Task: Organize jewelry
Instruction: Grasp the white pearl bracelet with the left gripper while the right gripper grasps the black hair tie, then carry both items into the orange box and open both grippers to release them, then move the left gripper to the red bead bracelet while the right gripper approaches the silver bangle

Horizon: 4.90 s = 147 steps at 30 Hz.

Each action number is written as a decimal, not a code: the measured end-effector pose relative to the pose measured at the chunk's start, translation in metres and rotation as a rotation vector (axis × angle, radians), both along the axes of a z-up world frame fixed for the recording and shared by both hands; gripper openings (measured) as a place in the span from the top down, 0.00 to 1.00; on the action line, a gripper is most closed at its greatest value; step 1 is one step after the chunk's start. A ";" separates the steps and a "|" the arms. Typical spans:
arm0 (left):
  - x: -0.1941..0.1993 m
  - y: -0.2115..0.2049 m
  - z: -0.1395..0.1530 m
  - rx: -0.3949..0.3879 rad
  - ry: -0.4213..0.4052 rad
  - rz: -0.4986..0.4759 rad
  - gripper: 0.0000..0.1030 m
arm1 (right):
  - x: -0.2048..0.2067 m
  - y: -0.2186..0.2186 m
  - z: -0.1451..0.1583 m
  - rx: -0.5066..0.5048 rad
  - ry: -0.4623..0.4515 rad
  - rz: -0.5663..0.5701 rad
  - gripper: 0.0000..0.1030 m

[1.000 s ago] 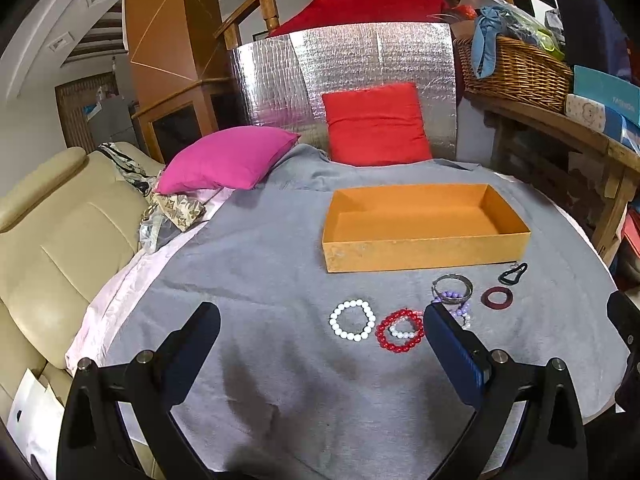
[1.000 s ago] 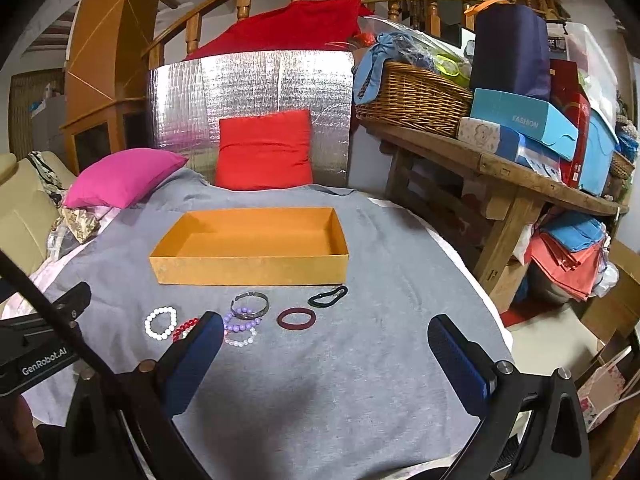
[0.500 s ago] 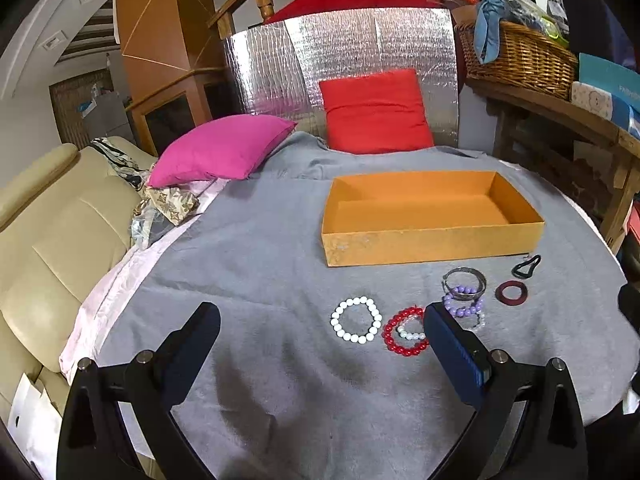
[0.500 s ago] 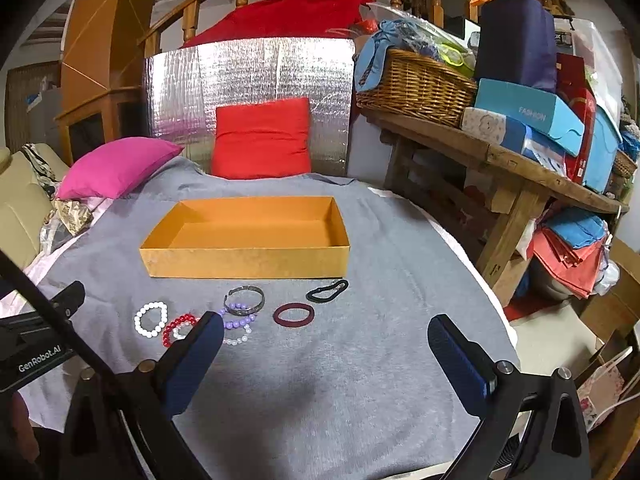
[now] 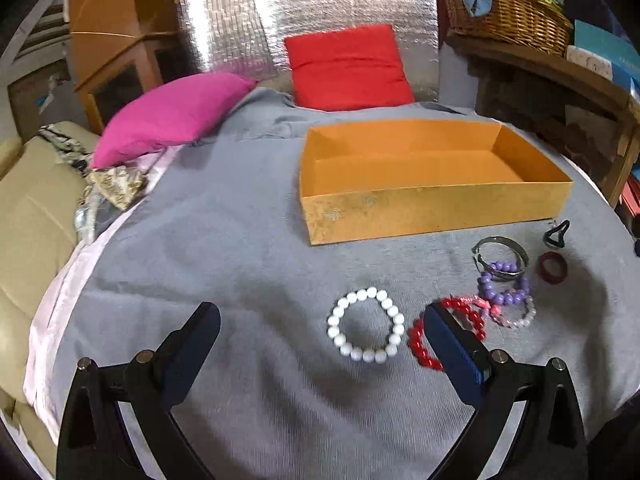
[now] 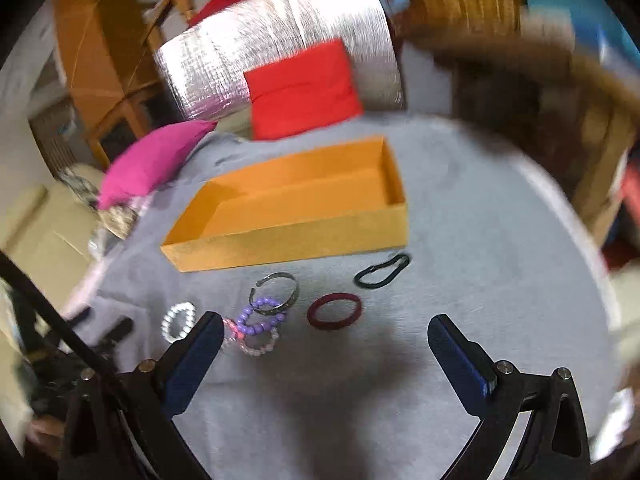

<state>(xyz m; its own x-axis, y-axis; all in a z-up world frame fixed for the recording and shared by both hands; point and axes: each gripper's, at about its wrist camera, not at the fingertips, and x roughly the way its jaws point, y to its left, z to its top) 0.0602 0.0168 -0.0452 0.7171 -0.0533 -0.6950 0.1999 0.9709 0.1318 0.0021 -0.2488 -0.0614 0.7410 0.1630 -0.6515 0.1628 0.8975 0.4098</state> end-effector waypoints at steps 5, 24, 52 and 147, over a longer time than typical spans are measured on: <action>0.021 -0.004 -0.014 -0.060 0.016 -0.042 0.02 | 0.039 -0.049 -0.040 0.186 0.091 -0.071 0.01; 0.058 0.044 -0.032 -0.131 0.159 0.060 0.14 | 0.139 0.021 -0.068 -0.265 0.292 -0.188 0.82; 0.037 -0.007 -0.041 0.071 0.100 0.006 0.91 | 0.116 0.009 -0.061 -0.163 0.216 -0.133 0.85; -0.001 -0.015 -0.007 -0.054 0.101 -0.039 0.39 | 0.030 0.003 0.000 -0.011 -0.113 0.020 0.40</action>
<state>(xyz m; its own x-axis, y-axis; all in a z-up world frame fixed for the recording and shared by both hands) 0.0588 0.0013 -0.0524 0.6403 -0.1194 -0.7588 0.2476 0.9672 0.0568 0.0319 -0.2454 -0.0612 0.8066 0.1722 -0.5654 0.0976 0.9047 0.4148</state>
